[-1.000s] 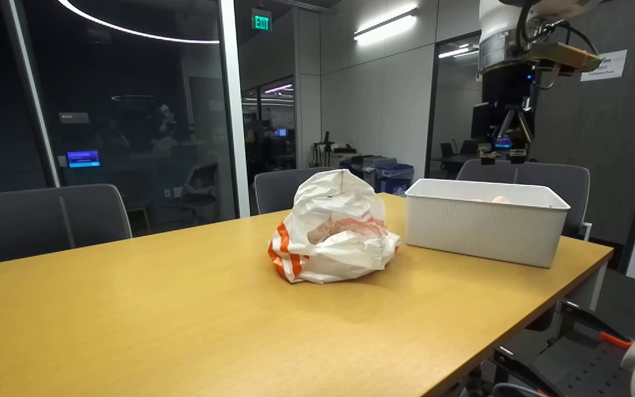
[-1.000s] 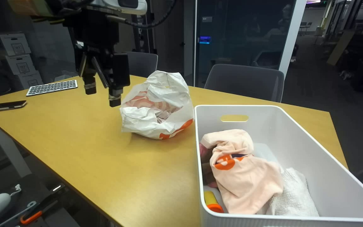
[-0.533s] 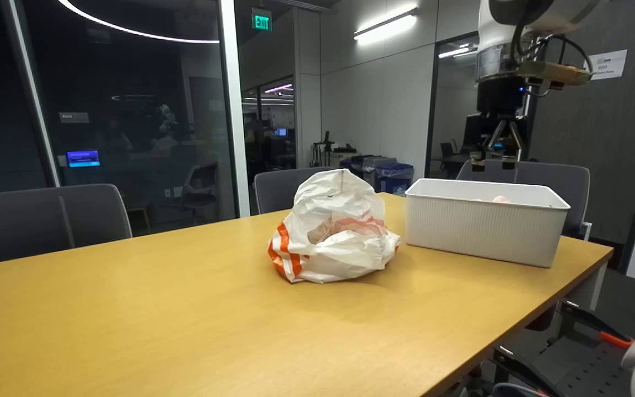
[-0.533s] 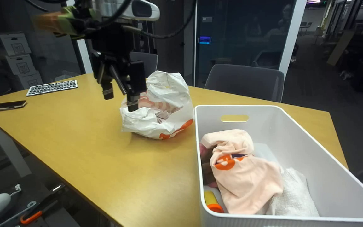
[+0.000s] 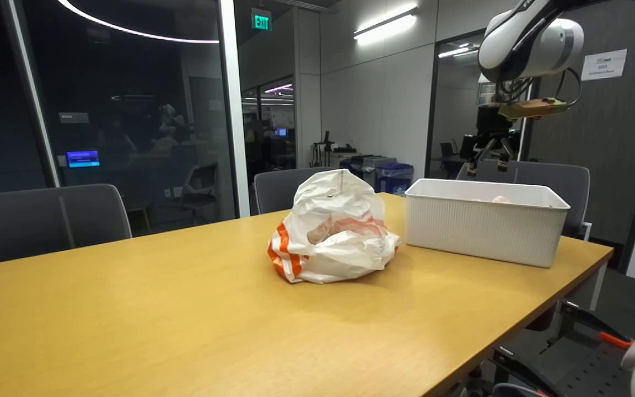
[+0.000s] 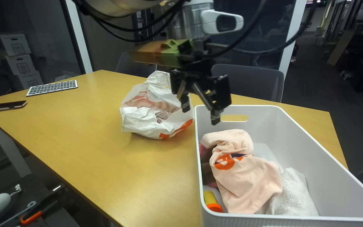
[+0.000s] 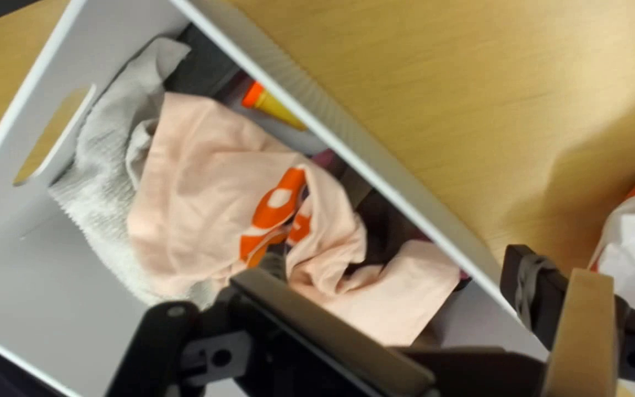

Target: Lift the pink laundry then fold it and put it in the plastic bag

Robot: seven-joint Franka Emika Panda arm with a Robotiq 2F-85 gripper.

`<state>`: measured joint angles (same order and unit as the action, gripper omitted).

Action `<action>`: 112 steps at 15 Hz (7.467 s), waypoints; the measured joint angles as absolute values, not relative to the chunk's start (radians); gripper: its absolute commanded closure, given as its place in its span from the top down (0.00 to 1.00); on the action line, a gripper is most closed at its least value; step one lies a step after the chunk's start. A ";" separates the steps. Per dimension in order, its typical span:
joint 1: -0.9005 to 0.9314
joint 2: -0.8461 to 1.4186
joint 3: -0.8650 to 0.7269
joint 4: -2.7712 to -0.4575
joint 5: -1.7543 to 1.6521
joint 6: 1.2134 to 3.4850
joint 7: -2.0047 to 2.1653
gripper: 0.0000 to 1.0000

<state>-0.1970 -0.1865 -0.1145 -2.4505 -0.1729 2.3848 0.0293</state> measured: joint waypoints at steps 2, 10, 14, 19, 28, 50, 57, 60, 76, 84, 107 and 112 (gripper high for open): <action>-0.210 -0.102 -0.141 -2.372 -0.173 2.398 0.039 1.00; -0.216 0.205 -0.195 -2.218 -0.138 2.437 0.064 0.84; -0.216 0.260 -0.222 -2.208 -0.196 2.500 0.063 0.48; -0.215 0.252 -0.236 -2.208 -0.226 2.528 0.062 0.05; -0.188 0.224 -0.260 -2.221 -0.316 2.535 0.122 0.01; -0.182 0.101 -0.203 -2.361 -0.345 2.455 0.258 1.00; -0.196 0.212 -0.234 -2.333 -0.344 2.614 0.192 0.39; -0.196 0.219 -0.244 -2.332 -0.344 2.658 0.176 0.14; -0.157 -0.138 -0.225 -2.393 -0.635 2.738 0.260 0.00; -0.025 -0.505 -0.112 -2.506 -0.268 2.620 0.063 0.00; 0.113 -0.325 -0.171 -2.700 0.141 2.178 -0.539 0.28; 0.110 -0.319 -0.168 -2.699 0.143 2.168 -0.547 0.68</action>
